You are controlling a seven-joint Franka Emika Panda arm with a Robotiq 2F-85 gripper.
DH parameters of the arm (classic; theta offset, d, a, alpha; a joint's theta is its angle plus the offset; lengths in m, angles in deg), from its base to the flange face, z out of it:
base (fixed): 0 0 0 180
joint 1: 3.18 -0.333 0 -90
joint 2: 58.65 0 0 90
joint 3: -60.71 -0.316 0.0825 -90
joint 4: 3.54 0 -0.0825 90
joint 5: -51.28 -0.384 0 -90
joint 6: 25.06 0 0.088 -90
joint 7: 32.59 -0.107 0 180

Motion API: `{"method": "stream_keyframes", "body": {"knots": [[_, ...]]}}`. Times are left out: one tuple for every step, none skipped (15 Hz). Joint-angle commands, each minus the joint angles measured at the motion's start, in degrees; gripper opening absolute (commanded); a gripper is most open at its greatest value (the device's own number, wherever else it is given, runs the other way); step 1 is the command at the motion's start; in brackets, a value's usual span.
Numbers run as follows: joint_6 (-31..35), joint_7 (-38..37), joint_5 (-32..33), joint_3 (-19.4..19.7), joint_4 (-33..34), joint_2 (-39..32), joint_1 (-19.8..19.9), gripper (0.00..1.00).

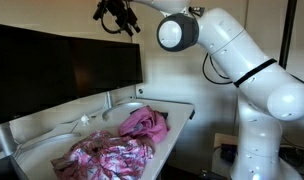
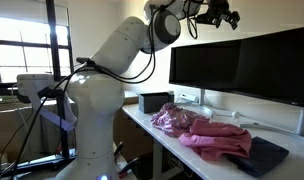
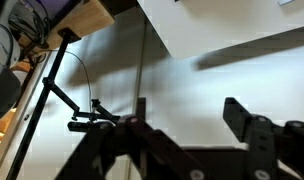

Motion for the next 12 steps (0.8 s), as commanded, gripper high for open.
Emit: {"method": "stream_keyframes", "body": {"knots": [[0.25,-1.07,-0.44,0.23,0.0,0.44,0.3,1.0],[0.22,-1.03,-0.42,0.29,0.01,0.46,0.28,1.0],[0.18,-0.97,-0.39,0.32,0.02,0.51,0.27,1.0],[0.18,-0.93,-0.32,0.38,0.03,0.55,0.24,1.0],[0.18,-0.92,-0.31,0.41,0.04,0.62,0.24,1.0],[0.18,-0.93,-0.27,0.45,0.06,0.67,0.2,1.0],[0.14,-0.9,-0.23,0.5,0.08,0.74,0.16,1.0],[0.04,-0.83,-0.22,0.52,0.1,0.81,0.1,1.0],[-0.17,-0.72,-0.27,0.49,0.12,0.99,0.02,1.0],[-1.03,-0.12,-0.48,0.34,0.14,1.33,0.0,1.0],[-2.3,0.64,-0.68,0.18,0.15,1.82,-0.07,1.0],[-3.34,1.2,-0.53,0.18,0.16,2.2,-0.35,1.0]]}}
